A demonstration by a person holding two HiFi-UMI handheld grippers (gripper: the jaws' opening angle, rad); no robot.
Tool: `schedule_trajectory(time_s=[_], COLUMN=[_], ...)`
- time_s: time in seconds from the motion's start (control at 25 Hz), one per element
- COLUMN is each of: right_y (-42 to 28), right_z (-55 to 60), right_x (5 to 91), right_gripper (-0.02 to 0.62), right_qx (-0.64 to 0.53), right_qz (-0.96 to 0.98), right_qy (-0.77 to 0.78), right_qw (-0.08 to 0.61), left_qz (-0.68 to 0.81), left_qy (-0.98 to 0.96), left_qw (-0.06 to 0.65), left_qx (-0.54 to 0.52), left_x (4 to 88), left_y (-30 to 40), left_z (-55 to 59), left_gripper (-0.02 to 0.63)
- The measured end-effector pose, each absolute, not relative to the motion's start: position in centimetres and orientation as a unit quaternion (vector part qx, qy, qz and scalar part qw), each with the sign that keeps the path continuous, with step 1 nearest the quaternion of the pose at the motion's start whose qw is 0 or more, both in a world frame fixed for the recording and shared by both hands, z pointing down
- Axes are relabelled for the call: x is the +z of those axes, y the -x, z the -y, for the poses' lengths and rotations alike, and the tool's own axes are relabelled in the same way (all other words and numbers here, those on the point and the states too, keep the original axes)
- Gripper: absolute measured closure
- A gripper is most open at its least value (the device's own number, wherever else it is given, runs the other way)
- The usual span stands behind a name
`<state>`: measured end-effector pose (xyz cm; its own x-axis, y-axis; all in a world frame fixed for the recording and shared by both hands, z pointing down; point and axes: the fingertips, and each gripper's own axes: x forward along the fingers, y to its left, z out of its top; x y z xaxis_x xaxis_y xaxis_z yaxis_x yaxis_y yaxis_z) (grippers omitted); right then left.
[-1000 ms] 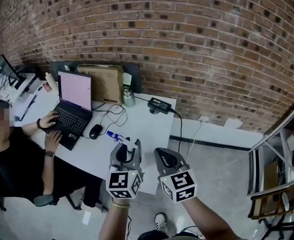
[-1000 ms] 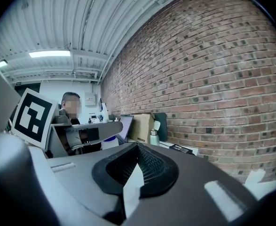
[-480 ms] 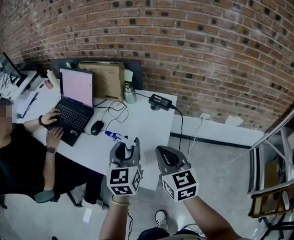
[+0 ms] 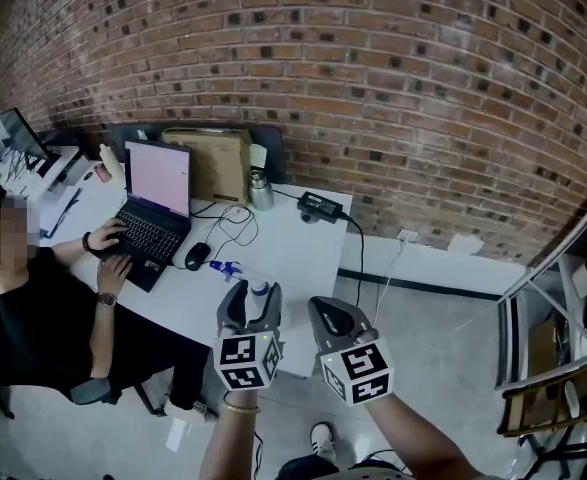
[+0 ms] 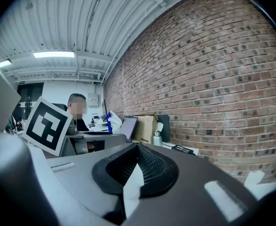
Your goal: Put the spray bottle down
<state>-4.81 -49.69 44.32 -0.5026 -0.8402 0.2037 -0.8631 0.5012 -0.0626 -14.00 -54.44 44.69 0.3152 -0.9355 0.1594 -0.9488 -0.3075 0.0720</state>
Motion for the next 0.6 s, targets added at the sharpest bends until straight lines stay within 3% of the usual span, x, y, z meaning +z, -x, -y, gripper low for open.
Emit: schedule_trajectory(time_s=[0.2,0.44,0.6], right_y=[4.5,4.4,4.4], right_z=[47.7,43.3,39.2], right_x=[43.9,43.4,43.2], right_gripper=[0.597,0.597,0.597], right_qx=[0.071,0.065,0.071], right_qz=[0.864,0.875,0.884], right_qy=[-0.493,-0.476,-0.459], right_qw=[0.071,0.067,0.054], left_qz=[0.584,0.593,0.594], left_qy=[-0.808,-0.798,-0.796], left_qw=[0.080,0.106,0.113], left_qx=[0.016,-0.015,0.008], left_x=[43.2,41.8,42.1], left_y=[14.3,13.6,12.5], left_z=[50.8,43.2,38.4], left_gripper=[0.379,0.574,0.597])
